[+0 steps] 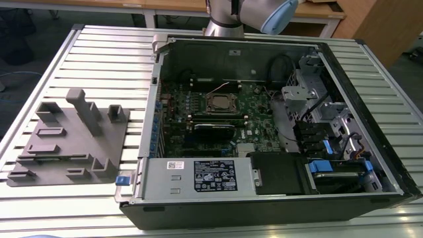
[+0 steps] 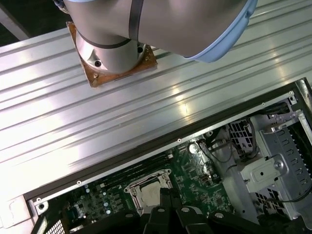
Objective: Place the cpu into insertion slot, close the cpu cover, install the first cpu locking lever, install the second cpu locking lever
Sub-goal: 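Install the first cpu locking lever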
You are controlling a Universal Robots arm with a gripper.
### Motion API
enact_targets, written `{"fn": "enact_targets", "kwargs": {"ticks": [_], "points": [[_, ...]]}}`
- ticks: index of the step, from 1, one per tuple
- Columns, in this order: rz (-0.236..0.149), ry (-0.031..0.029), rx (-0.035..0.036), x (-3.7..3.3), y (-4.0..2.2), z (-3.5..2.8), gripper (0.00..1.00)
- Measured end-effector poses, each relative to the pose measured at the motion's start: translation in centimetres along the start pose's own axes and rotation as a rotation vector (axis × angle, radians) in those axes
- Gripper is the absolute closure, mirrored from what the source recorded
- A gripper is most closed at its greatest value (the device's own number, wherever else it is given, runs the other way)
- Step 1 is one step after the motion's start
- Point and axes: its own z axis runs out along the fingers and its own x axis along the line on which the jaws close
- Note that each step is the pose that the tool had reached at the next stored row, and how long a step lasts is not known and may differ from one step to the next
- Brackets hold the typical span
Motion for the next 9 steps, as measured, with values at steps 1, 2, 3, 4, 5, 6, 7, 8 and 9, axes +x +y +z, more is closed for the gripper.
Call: {"fn": "enact_targets", "kwargs": {"ticks": [1, 2, 3, 4, 5, 6, 7, 8, 9], "points": [[0.000, 0.0000, 0.0000, 0.00, 0.00, 0.00, 0.89], [0.000, 0.0000, 0.0000, 0.00, 0.00, 0.01, 0.89], [0.000, -0.0001, -0.0002, 0.01, 0.00, 0.06, 0.89], [0.000, 0.0001, 0.0000, 0.02, -0.02, 0.17, 0.89], [0.000, 0.0008, 0.0005, 0.04, -0.05, 0.31, 0.89], [0.000, 0.0014, 0.0010, 0.07, -0.08, 0.48, 0.89], [-0.001, 0.0024, 0.0014, 0.09, -0.10, 0.66, 0.89], [-0.002, 0.0035, 0.0017, 0.11, -0.13, 0.83, 0.89], [-0.004, 0.0047, 0.0020, 0.13, -0.16, 1.01, 0.89]]}}
